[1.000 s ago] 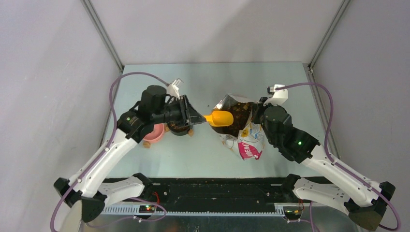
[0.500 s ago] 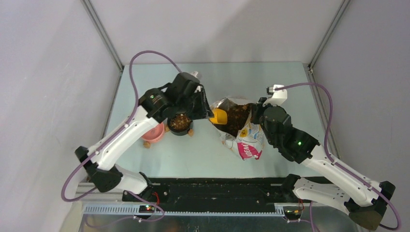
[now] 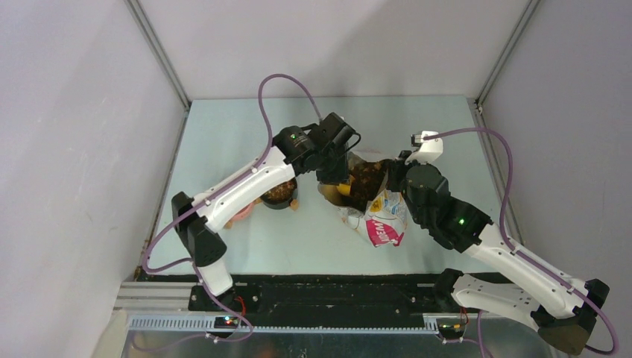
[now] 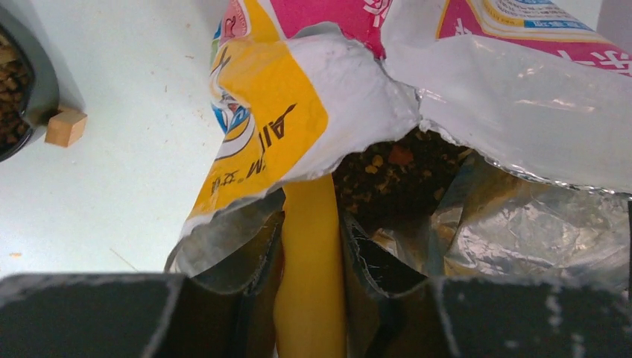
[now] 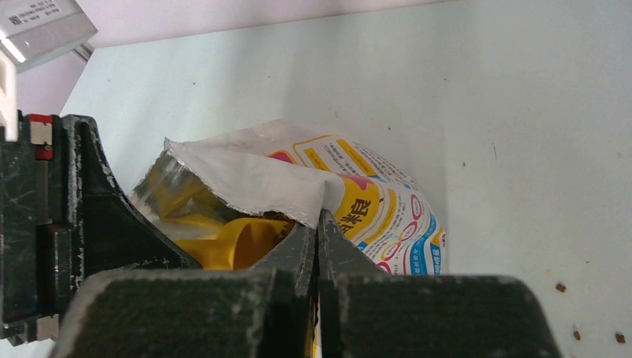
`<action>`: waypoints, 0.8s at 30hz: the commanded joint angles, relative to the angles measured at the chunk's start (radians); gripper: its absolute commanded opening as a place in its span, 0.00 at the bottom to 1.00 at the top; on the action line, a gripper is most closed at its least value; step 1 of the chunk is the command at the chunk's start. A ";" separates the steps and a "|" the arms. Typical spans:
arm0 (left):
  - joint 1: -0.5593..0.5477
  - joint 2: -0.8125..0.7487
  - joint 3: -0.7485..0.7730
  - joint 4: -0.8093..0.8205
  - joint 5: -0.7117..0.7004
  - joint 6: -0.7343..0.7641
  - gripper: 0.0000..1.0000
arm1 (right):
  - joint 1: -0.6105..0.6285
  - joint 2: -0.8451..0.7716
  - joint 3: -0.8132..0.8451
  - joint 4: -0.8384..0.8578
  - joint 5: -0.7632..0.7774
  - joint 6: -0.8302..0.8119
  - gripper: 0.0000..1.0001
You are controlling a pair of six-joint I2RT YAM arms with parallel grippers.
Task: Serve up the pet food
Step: Collect the pet food from the pet food bag.
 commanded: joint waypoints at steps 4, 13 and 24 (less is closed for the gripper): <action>0.016 -0.025 -0.166 0.297 0.148 0.045 0.00 | 0.006 -0.020 0.014 0.057 0.055 0.027 0.00; 0.084 -0.164 -0.528 0.827 0.436 -0.100 0.00 | 0.003 -0.021 0.014 0.054 0.071 0.033 0.00; 0.092 -0.404 -0.743 1.008 0.439 -0.143 0.00 | 0.001 -0.037 0.014 0.043 0.081 0.039 0.00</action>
